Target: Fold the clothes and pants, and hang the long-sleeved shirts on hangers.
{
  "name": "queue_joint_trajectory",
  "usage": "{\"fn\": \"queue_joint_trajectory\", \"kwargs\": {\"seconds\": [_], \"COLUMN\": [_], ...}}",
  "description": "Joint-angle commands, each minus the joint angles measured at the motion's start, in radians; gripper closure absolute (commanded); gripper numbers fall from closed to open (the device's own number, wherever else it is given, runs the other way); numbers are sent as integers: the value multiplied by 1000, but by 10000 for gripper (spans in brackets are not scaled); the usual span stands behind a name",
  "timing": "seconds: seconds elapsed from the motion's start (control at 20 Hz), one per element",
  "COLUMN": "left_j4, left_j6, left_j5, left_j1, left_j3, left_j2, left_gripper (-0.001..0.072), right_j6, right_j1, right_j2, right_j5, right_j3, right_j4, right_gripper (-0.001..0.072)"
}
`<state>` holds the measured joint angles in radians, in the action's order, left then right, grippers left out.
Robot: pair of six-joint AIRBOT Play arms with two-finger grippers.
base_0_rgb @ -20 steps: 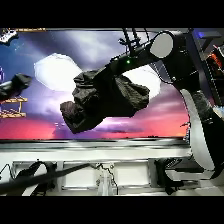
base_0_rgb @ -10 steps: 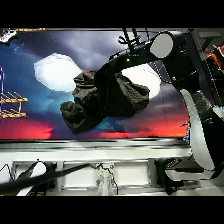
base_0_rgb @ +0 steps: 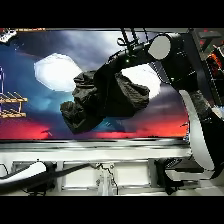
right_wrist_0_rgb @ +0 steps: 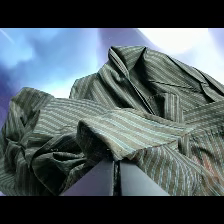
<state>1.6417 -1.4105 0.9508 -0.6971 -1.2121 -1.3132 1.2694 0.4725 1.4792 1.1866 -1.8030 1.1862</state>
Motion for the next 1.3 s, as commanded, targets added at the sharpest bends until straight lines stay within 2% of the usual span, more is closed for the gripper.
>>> {"fn": "queue_joint_trajectory", "kwargs": {"seconds": [0.0,0.75,0.8,0.85,1.0,1.1,1.25], "left_j4": [129,183,184,184,184,183,183], "left_j6": [-2,-2,-2,-2,-1,21,82], "left_j5": [18,-138,-151,-164,-193,-203,-200], "left_j1": [-1,-5,-5,-5,-5,-5,-3], "left_j3": [-45,-51,-51,-51,-51,-51,-51], "left_j2": [-79,-206,-206,-206,-209,-212,-223], "left_gripper": [401,403,422,478,482,558,561], "right_j6": [-2,51,56,58,65,66,77], "right_j1": [1,1,1,1,1,1,1], "right_j2": [0,0,0,0,0,0,0], "right_j5": [3,27,27,27,27,27,28], "right_j3": [2,2,2,2,2,2,2], "right_j4": [-3,-5,-5,-5,-8,-12,-12], "right_gripper": [680,680,680,680,680,680,680]}}
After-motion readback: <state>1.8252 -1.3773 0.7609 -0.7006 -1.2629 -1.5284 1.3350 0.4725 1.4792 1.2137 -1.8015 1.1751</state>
